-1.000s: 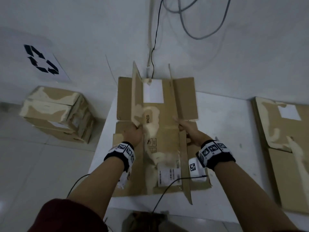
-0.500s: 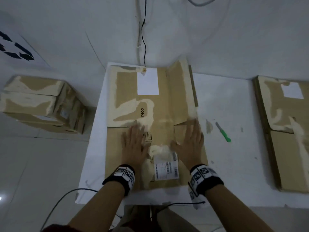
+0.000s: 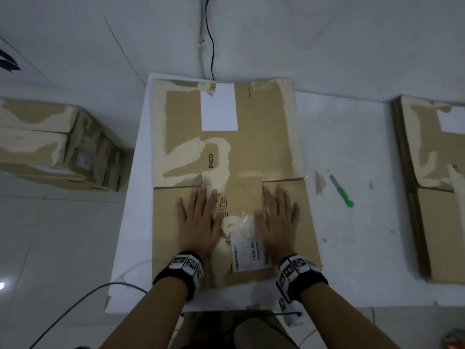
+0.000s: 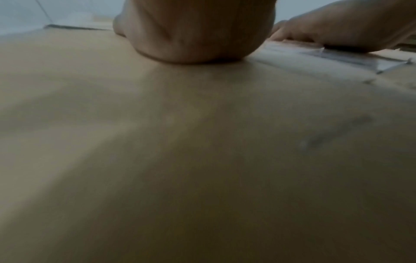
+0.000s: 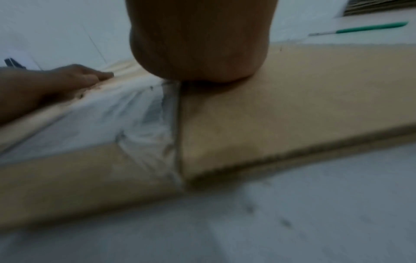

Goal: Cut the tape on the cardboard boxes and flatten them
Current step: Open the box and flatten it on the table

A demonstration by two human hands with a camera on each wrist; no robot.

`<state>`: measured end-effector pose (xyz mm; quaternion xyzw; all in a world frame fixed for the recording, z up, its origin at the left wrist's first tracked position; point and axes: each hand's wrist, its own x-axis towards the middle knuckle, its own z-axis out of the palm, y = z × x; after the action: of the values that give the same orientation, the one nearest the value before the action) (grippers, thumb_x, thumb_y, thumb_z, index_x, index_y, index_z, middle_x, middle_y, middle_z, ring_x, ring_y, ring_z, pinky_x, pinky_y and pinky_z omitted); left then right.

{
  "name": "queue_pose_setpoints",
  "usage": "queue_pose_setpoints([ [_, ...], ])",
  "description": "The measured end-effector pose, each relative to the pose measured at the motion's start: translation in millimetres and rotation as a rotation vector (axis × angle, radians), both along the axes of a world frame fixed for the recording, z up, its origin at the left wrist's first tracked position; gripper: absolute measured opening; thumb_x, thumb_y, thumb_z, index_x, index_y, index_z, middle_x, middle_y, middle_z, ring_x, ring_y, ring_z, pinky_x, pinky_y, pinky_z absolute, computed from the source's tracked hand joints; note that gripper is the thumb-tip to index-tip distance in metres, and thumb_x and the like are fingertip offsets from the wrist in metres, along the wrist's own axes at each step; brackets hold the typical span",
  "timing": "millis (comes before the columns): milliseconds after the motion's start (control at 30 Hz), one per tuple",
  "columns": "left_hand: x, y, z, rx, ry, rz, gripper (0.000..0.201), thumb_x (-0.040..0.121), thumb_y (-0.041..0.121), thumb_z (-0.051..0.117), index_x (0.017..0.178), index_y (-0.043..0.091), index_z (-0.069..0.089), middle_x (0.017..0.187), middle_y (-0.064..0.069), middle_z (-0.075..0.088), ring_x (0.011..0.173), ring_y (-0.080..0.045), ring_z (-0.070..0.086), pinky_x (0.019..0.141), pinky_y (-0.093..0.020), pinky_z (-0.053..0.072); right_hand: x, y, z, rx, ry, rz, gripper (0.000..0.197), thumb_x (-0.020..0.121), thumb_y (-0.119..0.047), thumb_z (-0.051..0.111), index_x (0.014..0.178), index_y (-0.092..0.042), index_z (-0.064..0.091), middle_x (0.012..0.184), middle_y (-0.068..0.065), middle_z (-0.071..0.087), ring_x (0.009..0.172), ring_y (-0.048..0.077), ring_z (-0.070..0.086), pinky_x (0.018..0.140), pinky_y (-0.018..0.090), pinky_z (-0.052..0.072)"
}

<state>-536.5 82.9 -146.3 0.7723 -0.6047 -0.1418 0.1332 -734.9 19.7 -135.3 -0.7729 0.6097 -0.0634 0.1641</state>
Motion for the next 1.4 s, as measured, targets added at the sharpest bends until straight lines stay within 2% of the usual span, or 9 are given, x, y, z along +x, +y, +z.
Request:
queue_pose_setpoints([
  [133,4,-29,7,-0.108,0.046,0.032,0.049,0.094,0.035,0.035,0.126,0.005,0.055,0.132,-0.021,0.053,0.13,-0.034,0.039,0.114,-0.054,0.018,15,-20,9,-0.057,-0.041,0.002,0.071,0.087,-0.042,0.041,0.153,-0.02,0.027,0.164,0.008,0.012,0.152,0.023,0.004,0.12,0.051,-0.006],
  [233,15,-59,7,-0.101,-0.039,-0.008,0.059,0.097,0.039,0.032,0.148,0.009,0.036,0.154,-0.019,0.03,0.145,-0.031,0.019,0.119,-0.05,0.006,34,-55,9,-0.058,0.0,0.104,0.07,0.095,-0.044,0.03,0.158,-0.021,0.01,0.166,0.002,0.002,0.153,0.018,-0.002,0.119,0.044,-0.017],
  [333,29,-91,3,-0.031,-0.037,-0.039,0.063,0.099,0.046,0.021,0.154,0.016,0.018,0.161,-0.01,0.01,0.149,-0.025,0.007,0.119,-0.053,0.003,51,-95,2,-0.045,0.02,0.141,0.069,0.099,-0.05,0.023,0.158,-0.018,0.009,0.165,0.003,0.005,0.153,0.02,0.001,0.121,0.052,-0.008],
  [767,73,-205,-3,-0.041,-0.047,0.024,0.066,0.098,0.046,0.016,0.154,0.011,0.012,0.161,-0.007,0.007,0.149,-0.02,0.004,0.118,-0.053,-0.003,113,-220,-10,-0.134,0.075,0.18,0.07,0.098,-0.051,0.016,0.157,-0.013,0.017,0.165,0.006,0.012,0.152,0.021,0.008,0.122,0.053,0.003],
  [900,75,-206,-1,-0.049,-0.046,0.021,0.067,0.096,0.047,0.022,0.151,0.008,0.026,0.157,-0.012,0.025,0.145,-0.027,0.022,0.117,-0.054,0.003,113,-219,-8,-0.135,0.067,0.177,0.072,0.096,-0.053,0.018,0.157,-0.014,0.019,0.164,0.006,0.015,0.152,0.021,0.01,0.122,0.052,0.0],
  [1033,91,-236,8,-0.068,-0.115,0.0,0.058,0.091,0.047,0.035,0.12,0.002,0.057,0.118,-0.023,0.057,0.104,-0.043,0.055,0.099,-0.059,0.035,109,-240,2,-0.059,0.008,0.21,0.078,0.093,-0.061,0.031,0.157,-0.019,0.016,0.164,0.005,0.013,0.152,0.021,0.005,0.12,0.05,-0.007],
  [1133,110,-254,8,0.047,-0.053,0.054,0.087,0.084,0.068,0.026,0.149,0.01,0.029,0.152,-0.02,0.03,0.142,-0.039,0.023,0.113,-0.058,0.007,112,-268,7,0.038,0.041,0.186,0.086,0.092,-0.067,0.041,0.158,-0.028,0.001,0.166,0.002,-0.003,0.151,0.016,-0.01,0.118,0.051,-0.015],
  [1200,121,-261,2,0.096,-0.093,0.031,0.099,0.076,0.079,0.013,0.155,0.019,0.005,0.162,-0.01,0.004,0.149,-0.029,-0.002,0.113,-0.057,-0.01,116,-281,9,0.048,0.094,0.171,0.091,0.088,-0.073,0.039,0.157,-0.031,-0.003,0.166,0.001,-0.007,0.151,0.019,-0.012,0.117,0.055,-0.016],
  [1400,127,-264,-1,0.122,-0.148,-0.001,0.1,0.075,0.083,0.011,0.155,0.024,-0.002,0.162,-0.007,-0.005,0.149,-0.027,-0.008,0.111,-0.061,-0.012,117,-290,5,0.123,0.094,0.152,0.093,0.084,-0.078,0.04,0.156,-0.036,-0.003,0.165,-0.002,-0.011,0.151,0.021,-0.013,0.116,0.058,-0.013],
])
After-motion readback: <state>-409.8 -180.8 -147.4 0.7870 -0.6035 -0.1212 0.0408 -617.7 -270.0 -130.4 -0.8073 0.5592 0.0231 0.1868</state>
